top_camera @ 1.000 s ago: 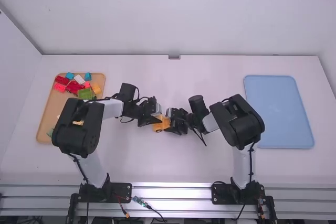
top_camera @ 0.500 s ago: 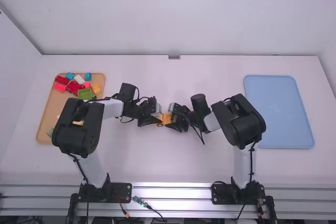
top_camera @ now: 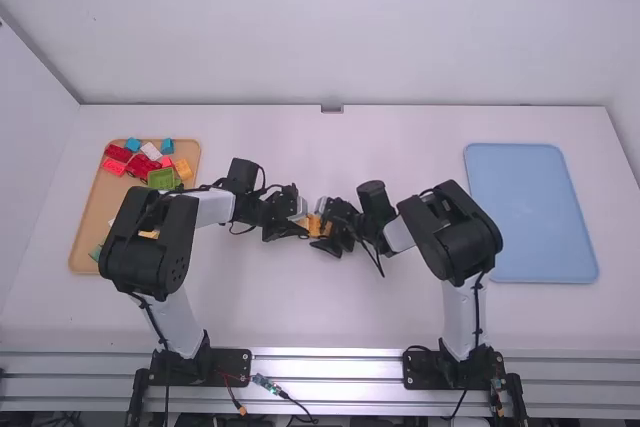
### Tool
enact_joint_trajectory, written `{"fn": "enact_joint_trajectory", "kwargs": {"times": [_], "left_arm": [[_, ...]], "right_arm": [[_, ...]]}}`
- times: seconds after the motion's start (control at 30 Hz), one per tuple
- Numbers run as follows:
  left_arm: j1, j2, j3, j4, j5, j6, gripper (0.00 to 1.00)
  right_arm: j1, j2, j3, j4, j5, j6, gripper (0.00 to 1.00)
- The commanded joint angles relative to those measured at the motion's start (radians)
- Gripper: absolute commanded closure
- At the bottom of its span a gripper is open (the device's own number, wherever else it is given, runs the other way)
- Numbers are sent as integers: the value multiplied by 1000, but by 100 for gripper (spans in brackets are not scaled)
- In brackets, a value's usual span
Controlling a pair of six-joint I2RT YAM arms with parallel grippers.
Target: Assemble lego blocks to make yellow taxi
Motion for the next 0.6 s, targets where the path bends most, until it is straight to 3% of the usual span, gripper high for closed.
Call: {"fn": "enact_joint_trajectory", "kwargs": {"times": [0.0, 0.07, 0.37, 0.47, 0.57], "left_arm": [[-6, 13, 2, -3, 21, -3, 98], [-14, 13, 2, 3, 21, -2, 98], [-17, 13, 2, 19, 22, -5, 98], [-19, 13, 2, 18, 21, -2, 98], [-20, 13, 2, 18, 17, -2, 98]], "right_arm": [[-13, 12, 2, -12, -32, -24, 24], [-13, 12, 1, -14, -40, -34, 28], [-17, 12, 1, -15, -68, -48, 30], [-24, 12, 1, -19, -67, -53, 39], [-24, 12, 1, -22, -68, -54, 40]]}}
